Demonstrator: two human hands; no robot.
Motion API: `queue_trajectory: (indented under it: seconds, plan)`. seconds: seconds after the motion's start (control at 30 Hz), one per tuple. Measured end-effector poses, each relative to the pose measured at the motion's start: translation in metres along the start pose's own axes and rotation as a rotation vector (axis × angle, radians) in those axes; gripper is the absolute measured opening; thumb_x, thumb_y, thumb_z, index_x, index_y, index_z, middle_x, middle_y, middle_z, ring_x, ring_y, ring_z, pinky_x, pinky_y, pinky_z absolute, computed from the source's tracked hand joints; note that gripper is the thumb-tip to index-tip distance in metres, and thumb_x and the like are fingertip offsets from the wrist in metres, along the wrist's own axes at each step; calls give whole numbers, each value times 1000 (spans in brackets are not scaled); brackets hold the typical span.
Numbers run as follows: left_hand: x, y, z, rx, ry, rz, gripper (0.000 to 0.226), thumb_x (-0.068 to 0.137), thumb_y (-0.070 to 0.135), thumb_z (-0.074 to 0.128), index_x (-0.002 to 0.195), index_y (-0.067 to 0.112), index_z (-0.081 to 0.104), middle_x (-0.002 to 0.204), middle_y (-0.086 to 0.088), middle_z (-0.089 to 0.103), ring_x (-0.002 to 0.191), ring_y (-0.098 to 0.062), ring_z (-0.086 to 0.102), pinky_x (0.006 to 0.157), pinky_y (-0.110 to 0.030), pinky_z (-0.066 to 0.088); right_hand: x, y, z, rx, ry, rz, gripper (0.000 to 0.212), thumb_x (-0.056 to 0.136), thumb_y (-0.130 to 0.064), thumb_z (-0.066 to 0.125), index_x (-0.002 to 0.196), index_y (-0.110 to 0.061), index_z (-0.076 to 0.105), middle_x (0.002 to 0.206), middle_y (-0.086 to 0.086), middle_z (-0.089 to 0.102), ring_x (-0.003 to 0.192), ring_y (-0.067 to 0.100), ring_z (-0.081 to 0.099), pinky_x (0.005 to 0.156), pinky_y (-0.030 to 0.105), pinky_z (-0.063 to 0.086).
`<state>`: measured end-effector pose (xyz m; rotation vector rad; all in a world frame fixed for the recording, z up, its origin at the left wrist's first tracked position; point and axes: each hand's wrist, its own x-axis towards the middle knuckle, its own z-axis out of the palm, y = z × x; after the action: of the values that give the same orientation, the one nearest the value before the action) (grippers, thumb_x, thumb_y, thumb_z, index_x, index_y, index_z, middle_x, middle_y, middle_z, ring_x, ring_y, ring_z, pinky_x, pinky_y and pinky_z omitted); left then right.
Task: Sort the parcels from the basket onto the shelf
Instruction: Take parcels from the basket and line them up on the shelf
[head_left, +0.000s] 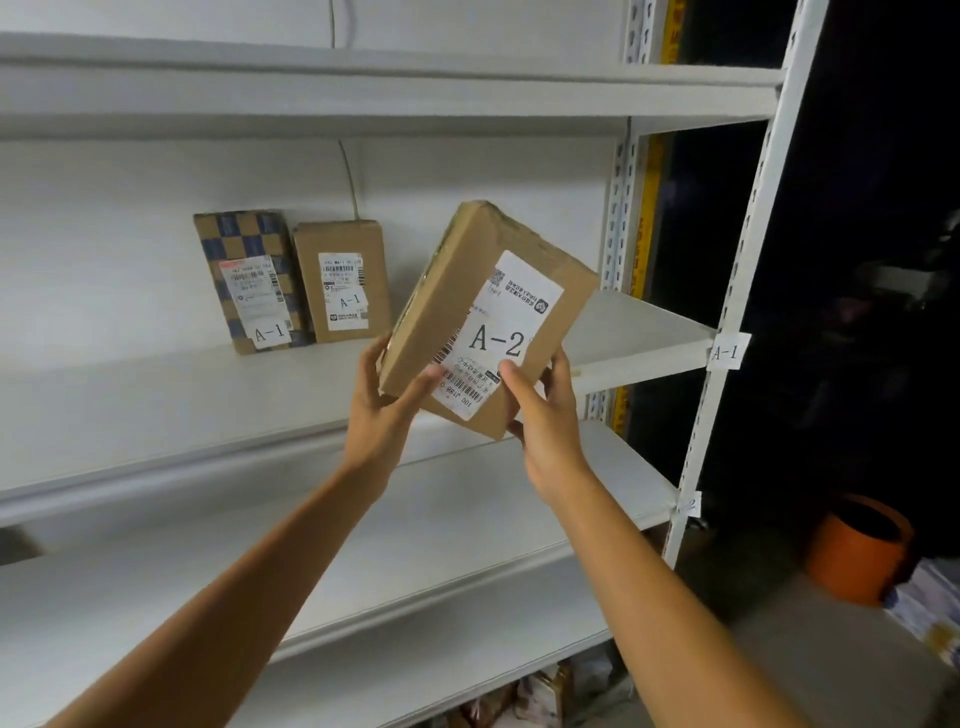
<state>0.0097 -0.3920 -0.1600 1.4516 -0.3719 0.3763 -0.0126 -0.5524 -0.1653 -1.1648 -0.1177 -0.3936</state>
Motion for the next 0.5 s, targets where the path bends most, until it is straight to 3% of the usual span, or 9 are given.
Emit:
queue_trajectory:
  seconds: [0.1,0.13,0.17,0.23,0.37,0.43,0.5]
  plan:
    - [11,-7,-4,369,39,91,70,64,60,75,122,28,52,136,1,43,129,-14,43,102,-24,42,9,12,-2,-4,66,-15,55,90,-18,66,138,-28,42,124,-9,62,107,10,64,82,28,57]
    - [16,-10,-7,429,32,120,68,67,58,76,122,26,51,135,1,46,128,-14,43,100,-18,40,15,17,-2,-11,68,-21,54,89,-16,67,137,-26,43,123,-8,62,108,10,63,80,25,57]
    - [22,-13,-9,419,18,141,64,69,52,77,121,24,50,129,1,53,121,-15,50,96,-18,44,22,20,-1,-22,65,-26,53,89,-15,67,136,-24,44,123,-6,62,109,9,63,79,22,56]
    - [32,-18,-11,354,1,163,64,72,36,81,124,29,44,116,-1,61,107,-16,61,87,-31,55,38,25,4,-56,52,-34,52,88,-14,67,134,-23,46,123,-4,63,108,8,63,76,20,55]
    - [66,-31,-15,341,1,133,71,72,25,81,126,44,38,110,5,59,99,-9,63,71,-25,58,81,34,16,-200,-16,-91,49,85,-9,70,123,-30,47,110,-12,65,90,-7,65,65,12,52]
    - [89,-41,-18,338,-17,92,62,74,21,80,121,38,42,105,12,59,91,-6,64,66,-22,58,102,40,18,-346,-48,-121,55,83,-10,72,125,-32,44,108,-13,63,89,-5,65,63,9,50]
    - [112,-55,-20,381,-56,57,51,77,13,77,115,28,45,98,12,61,86,-8,65,64,-23,59,122,47,16,-483,-50,-117,64,84,-14,72,136,-29,39,121,-4,59,102,5,62,75,14,52]
